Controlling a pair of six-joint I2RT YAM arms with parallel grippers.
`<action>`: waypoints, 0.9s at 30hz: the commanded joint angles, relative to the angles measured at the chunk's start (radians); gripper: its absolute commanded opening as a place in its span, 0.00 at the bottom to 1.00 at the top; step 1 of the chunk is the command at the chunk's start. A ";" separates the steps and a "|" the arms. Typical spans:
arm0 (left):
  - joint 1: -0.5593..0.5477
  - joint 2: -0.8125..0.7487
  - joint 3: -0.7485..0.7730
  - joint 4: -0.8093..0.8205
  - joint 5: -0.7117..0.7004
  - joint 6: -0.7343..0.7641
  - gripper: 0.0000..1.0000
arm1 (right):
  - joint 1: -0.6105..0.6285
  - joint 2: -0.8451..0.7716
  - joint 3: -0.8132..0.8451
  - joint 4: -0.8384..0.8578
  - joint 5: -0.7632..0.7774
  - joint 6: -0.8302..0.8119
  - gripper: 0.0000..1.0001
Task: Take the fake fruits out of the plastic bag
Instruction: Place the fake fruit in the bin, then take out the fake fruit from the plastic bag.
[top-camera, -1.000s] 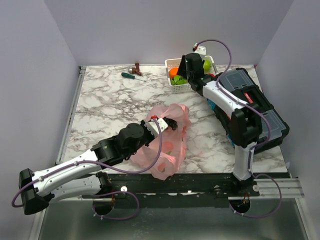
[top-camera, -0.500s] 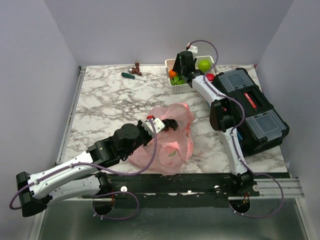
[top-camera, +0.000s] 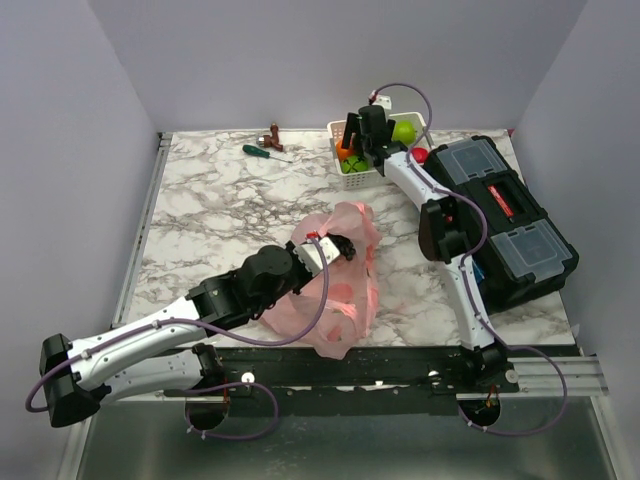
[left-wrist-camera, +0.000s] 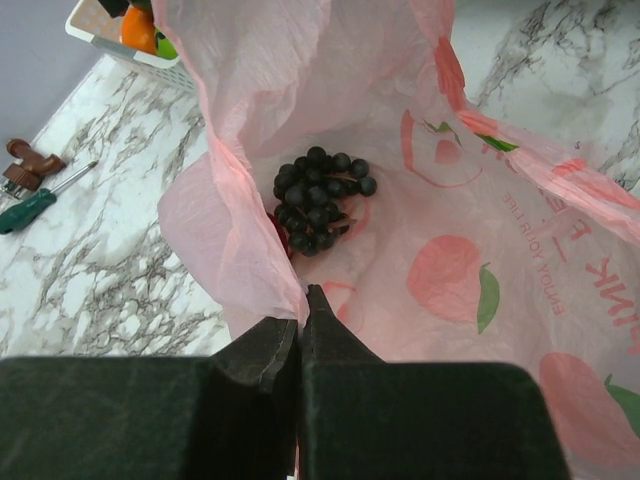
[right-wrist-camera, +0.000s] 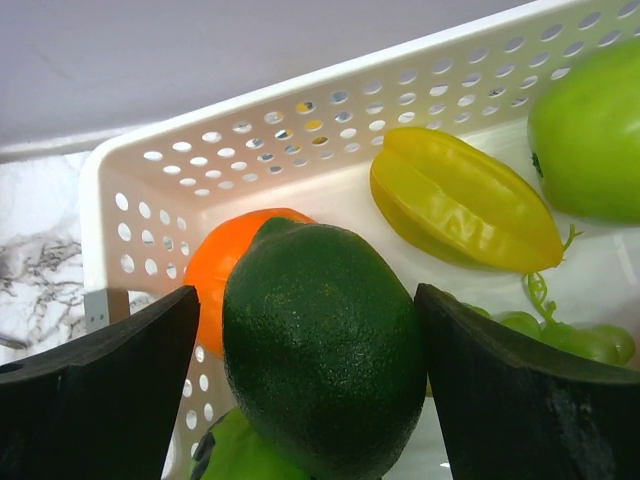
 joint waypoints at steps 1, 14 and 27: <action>-0.002 0.025 0.037 -0.008 0.019 -0.010 0.00 | -0.001 -0.058 0.017 -0.066 -0.044 -0.040 0.93; -0.008 0.040 0.034 -0.012 -0.011 0.002 0.00 | 0.000 -0.547 -0.481 -0.134 -0.092 0.032 0.95; -0.024 0.046 0.047 -0.025 -0.008 0.002 0.00 | 0.124 -1.169 -1.283 -0.101 -0.211 0.225 0.93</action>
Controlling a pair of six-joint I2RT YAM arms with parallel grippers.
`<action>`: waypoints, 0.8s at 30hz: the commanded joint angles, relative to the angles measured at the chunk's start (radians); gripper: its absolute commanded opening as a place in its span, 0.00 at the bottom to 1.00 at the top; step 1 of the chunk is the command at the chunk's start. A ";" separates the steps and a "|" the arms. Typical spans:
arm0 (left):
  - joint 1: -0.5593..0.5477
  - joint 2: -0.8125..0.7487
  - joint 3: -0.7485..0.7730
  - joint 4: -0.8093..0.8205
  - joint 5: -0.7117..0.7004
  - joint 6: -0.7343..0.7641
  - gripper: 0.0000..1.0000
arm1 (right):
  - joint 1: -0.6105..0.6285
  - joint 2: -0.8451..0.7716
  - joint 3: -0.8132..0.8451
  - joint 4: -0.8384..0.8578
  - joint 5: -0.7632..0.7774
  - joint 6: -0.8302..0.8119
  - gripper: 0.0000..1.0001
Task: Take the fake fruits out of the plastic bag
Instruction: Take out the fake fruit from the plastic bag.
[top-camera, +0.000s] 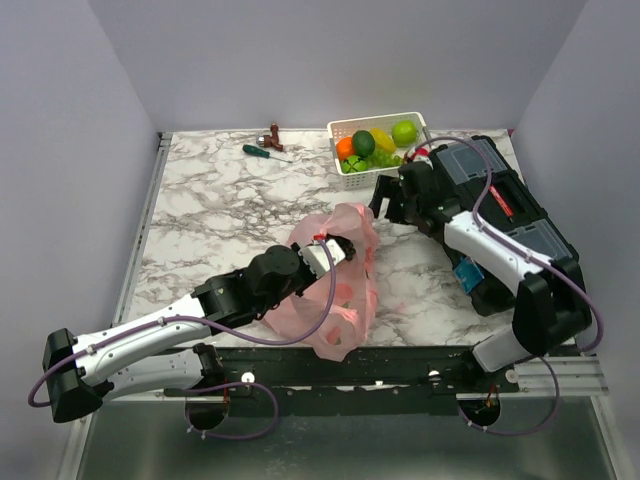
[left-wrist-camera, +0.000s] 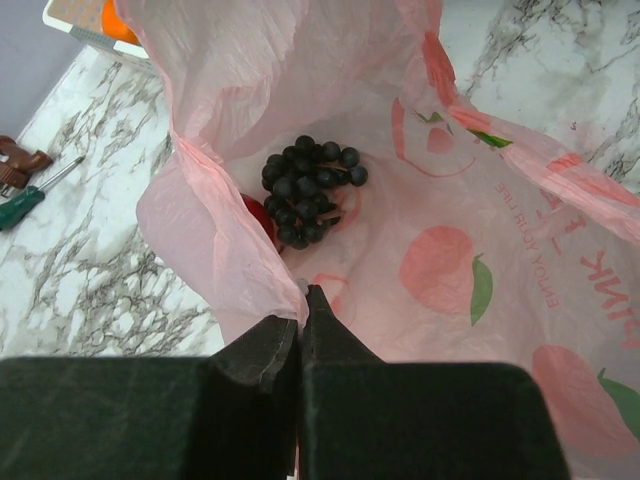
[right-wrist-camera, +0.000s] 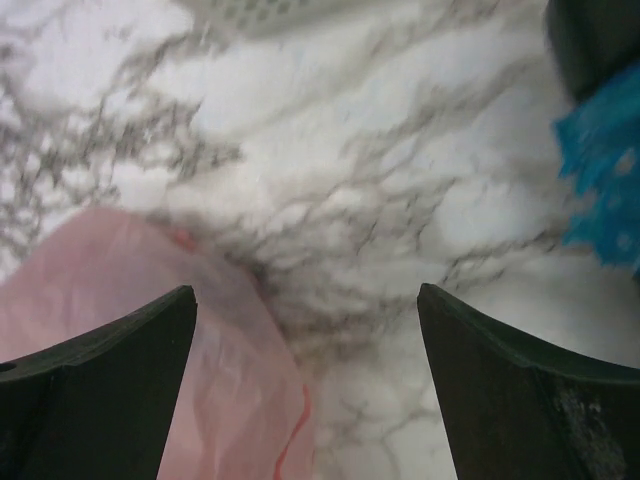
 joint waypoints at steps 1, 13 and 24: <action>-0.010 -0.001 0.033 -0.002 -0.004 0.001 0.00 | 0.096 -0.202 -0.150 -0.049 -0.074 0.097 0.93; -0.014 0.032 0.052 -0.011 0.014 -0.001 0.00 | 0.232 -0.631 -0.486 -0.213 -0.139 0.347 0.86; -0.015 0.003 0.035 -0.002 -0.012 0.008 0.00 | 0.394 -0.729 -0.469 -0.138 -0.182 0.290 0.67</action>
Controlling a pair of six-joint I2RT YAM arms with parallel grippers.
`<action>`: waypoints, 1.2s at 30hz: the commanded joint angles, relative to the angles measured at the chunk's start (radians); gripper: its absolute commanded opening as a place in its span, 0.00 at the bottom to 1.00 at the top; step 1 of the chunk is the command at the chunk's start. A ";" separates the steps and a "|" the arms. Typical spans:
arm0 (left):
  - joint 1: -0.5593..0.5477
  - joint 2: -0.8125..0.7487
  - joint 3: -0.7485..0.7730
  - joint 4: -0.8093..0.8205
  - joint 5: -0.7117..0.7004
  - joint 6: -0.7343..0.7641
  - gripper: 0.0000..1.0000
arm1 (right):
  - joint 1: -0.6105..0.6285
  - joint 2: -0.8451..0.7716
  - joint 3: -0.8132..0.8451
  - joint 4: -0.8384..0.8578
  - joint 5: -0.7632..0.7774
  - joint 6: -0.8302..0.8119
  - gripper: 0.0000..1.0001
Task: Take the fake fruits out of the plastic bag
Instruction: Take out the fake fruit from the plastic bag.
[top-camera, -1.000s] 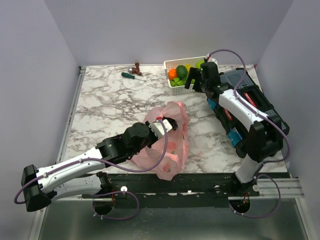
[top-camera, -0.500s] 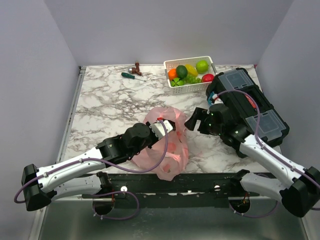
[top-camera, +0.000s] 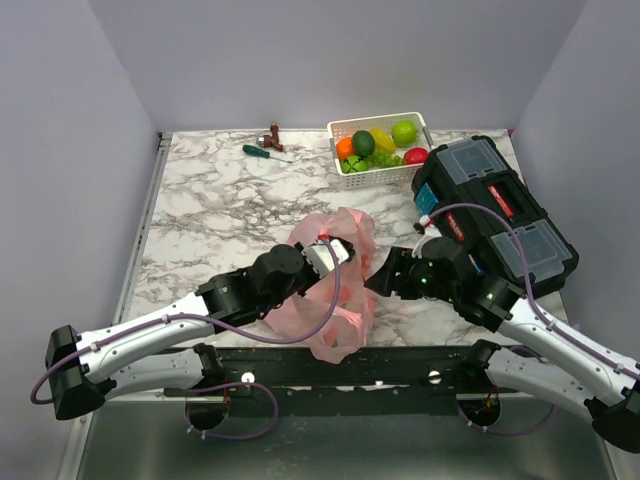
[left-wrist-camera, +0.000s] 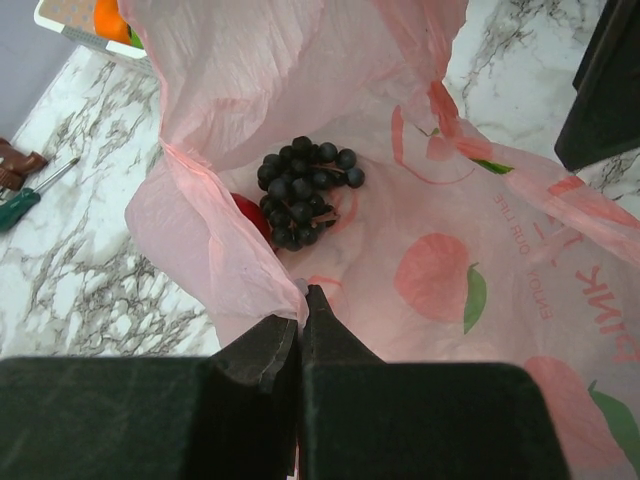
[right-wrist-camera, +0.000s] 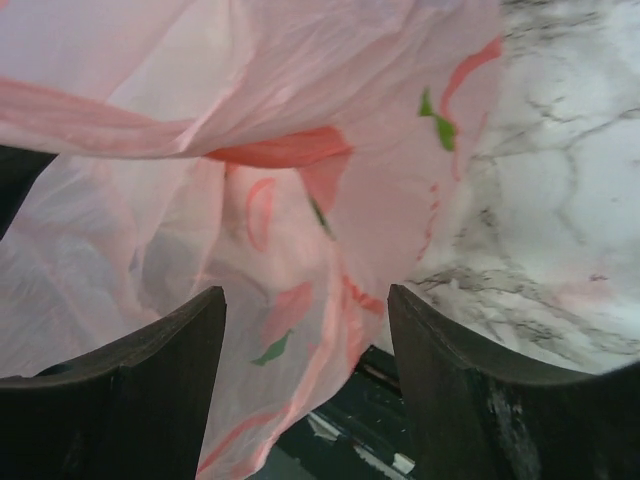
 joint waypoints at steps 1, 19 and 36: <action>-0.009 -0.030 0.016 0.000 -0.012 0.006 0.00 | 0.097 0.020 0.024 0.071 0.009 -0.014 0.65; -0.017 -0.037 0.003 0.006 -0.025 0.013 0.00 | 0.398 0.472 0.249 0.286 0.534 -0.085 0.36; -0.023 -0.037 -0.001 0.013 -0.031 0.019 0.00 | 0.385 0.654 0.087 0.710 0.737 -0.080 0.32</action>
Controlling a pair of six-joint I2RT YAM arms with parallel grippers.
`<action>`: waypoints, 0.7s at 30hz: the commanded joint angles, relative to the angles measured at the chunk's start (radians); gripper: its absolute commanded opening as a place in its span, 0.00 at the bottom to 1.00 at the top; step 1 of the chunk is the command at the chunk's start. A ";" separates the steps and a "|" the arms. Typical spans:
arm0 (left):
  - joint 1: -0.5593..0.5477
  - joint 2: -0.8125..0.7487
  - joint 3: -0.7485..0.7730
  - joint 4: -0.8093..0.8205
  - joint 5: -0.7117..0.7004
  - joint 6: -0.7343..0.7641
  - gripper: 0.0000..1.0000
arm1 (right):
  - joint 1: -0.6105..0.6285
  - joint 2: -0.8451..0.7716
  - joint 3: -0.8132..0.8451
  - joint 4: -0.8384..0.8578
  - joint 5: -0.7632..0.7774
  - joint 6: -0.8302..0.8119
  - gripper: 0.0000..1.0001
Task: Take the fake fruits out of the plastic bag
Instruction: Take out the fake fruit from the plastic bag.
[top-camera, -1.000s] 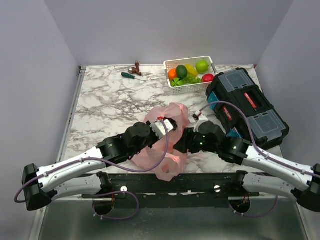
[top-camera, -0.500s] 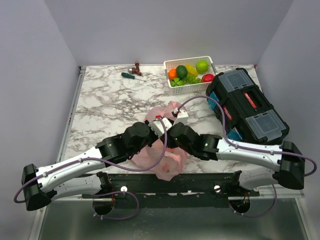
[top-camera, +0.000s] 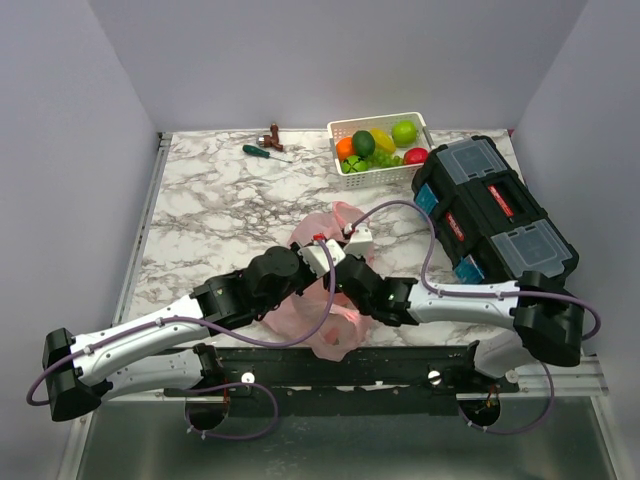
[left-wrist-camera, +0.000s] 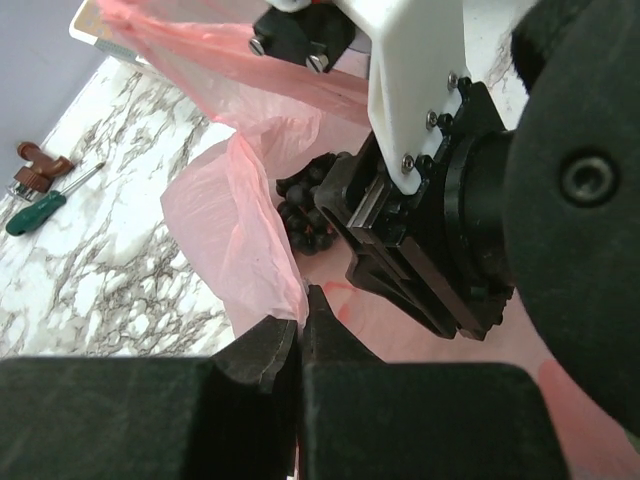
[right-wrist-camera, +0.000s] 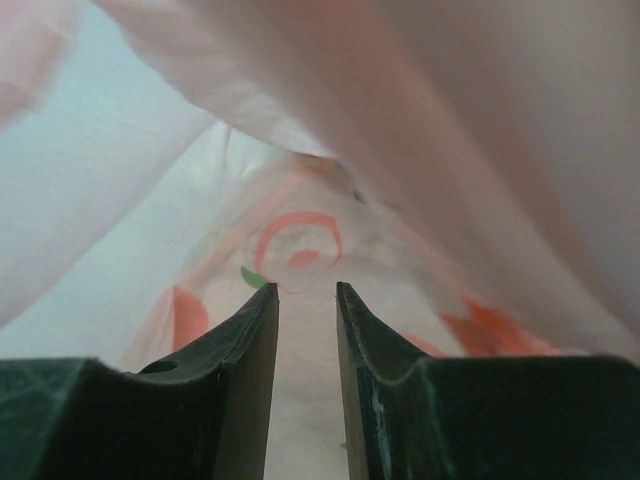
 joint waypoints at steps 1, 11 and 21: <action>-0.008 0.002 -0.001 0.010 0.012 0.009 0.00 | -0.022 0.035 -0.059 0.191 0.064 0.018 0.32; -0.012 0.008 -0.001 0.011 0.019 0.009 0.00 | -0.112 0.111 -0.116 0.377 0.007 0.018 0.46; -0.021 0.026 0.004 0.009 0.032 0.006 0.00 | -0.198 0.273 -0.047 0.460 -0.021 0.073 0.67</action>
